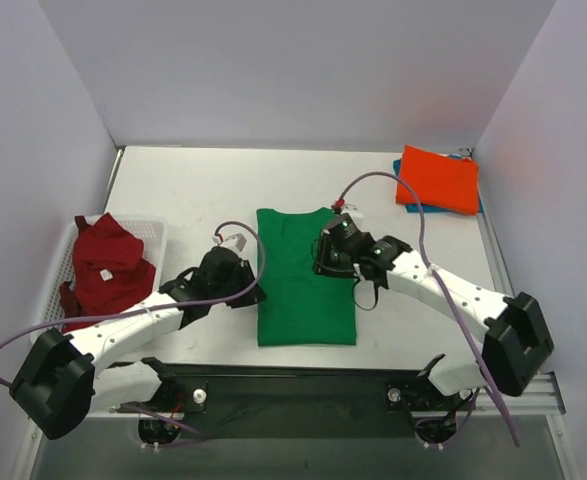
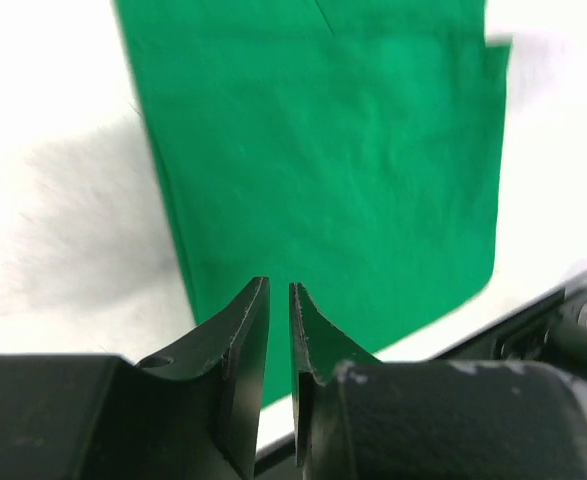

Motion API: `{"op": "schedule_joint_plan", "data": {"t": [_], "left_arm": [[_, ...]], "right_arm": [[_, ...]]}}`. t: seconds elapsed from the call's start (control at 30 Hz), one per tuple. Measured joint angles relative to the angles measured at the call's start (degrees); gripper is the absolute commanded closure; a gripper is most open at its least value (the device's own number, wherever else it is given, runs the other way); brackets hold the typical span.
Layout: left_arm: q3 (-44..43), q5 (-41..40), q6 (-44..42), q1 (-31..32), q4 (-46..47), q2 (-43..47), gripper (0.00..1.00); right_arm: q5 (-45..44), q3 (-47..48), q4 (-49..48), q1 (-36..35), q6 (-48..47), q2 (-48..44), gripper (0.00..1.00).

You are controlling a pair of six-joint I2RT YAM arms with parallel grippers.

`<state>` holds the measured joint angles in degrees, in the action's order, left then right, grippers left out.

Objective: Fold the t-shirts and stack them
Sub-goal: Fold the folded rectangular tshirt in 1/3 of the way, then grab one side of the 2/3 rectangular tshirt with both arms

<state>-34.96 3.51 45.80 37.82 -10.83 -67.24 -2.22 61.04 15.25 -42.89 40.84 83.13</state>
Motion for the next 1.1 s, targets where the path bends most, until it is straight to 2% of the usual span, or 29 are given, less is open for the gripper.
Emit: {"op": "schedule_joint_plan", "data": {"t": [0.33,0.43,0.7,0.83,0.9,1.1], "left_arm": [[8.7,0.6,3.3,10.2,1.0,3.5,0.76],[11.2,-0.1,4.9,12.5,1.6,3.4,0.77],[13.3,-2.3,8.1,14.1,1.7,4.4,0.77],[13.0,-4.4,8.2,14.2,-2.2,8.9,0.69],[12.6,-5.8,8.6,14.2,-5.4,11.7,0.61],[13.1,-8.5,10.8,14.2,-10.4,19.9,0.51]], "right_arm": [[2.0,-29.2,0.3,-4.5,6.3,-17.6,0.71],[2.3,-34.4,0.5,-4.7,8.4,-22.3,0.71],[2.3,-38.8,-0.6,-4.8,11.4,-24.9,0.71],[2.3,-39.9,-0.3,-4.8,12.3,-27.9,0.68],[2.3,-40.7,0.5,-4.8,13.3,-30.5,0.65],[2.5,-44.2,2.0,-4.8,17.8,-40.0,0.63]]}}
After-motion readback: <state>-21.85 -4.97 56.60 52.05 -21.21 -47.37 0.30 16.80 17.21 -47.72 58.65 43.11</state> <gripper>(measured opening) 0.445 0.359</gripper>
